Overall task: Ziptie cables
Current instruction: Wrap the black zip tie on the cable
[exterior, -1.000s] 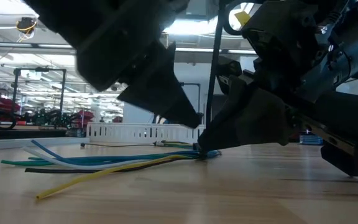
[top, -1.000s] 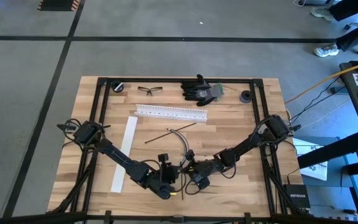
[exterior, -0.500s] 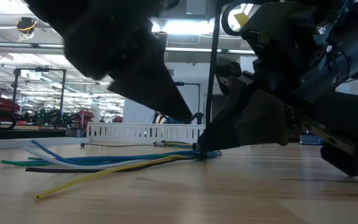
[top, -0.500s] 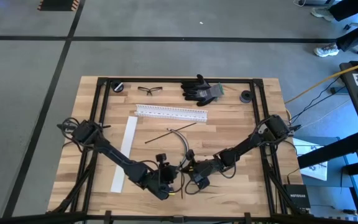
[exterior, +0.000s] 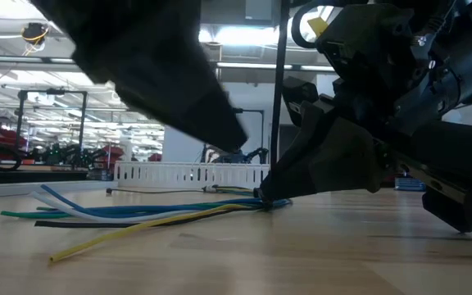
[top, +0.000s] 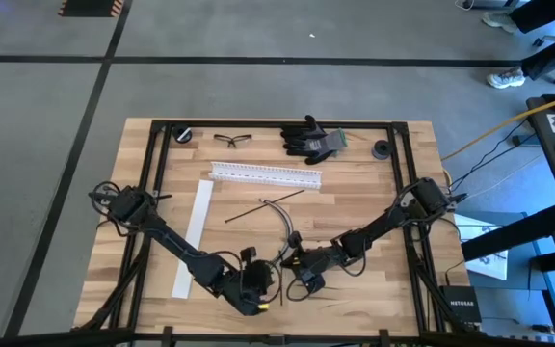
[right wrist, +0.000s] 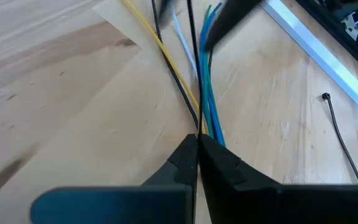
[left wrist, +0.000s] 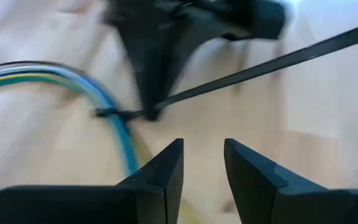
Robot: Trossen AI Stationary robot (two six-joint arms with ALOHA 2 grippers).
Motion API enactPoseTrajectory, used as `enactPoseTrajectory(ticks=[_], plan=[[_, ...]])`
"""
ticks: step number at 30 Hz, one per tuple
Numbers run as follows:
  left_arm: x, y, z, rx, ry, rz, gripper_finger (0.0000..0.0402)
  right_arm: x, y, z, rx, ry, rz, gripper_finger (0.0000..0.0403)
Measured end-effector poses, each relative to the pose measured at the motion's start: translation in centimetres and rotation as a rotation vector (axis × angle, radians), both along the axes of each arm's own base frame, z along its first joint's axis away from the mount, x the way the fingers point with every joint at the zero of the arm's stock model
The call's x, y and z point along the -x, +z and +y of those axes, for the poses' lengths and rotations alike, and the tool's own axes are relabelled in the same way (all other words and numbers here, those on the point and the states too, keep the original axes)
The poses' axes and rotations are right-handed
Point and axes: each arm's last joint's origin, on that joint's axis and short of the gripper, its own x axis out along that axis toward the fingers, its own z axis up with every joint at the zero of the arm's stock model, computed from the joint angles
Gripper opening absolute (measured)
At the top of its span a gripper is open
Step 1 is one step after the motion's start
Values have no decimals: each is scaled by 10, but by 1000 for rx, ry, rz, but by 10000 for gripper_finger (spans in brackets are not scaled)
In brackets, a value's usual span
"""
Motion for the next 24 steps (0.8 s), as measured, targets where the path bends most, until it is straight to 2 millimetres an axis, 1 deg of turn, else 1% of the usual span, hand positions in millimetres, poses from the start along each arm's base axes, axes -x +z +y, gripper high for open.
enactPoseTrajectory(ticks=[2,4,11,15,20,24], plan=[[-1,-2,-3,42,-31,6,100,0,0,0,-2,1,0,0],[-2,-8,-5,68,-43,21,100,-1,0,-1,0,-3,1,0],[-4,-29,-2,85,-64,110,100,-3,1,-1,-4,-2,1,0],[1,-31,3,20,-13,155,100,-3,1,-1,-4,-2,3,0],[10,-34,14,-52,51,269,100,-3,1,-1,-16,-8,5,0],[16,-28,19,-122,66,293,100,-3,2,0,-29,-8,0,0]])
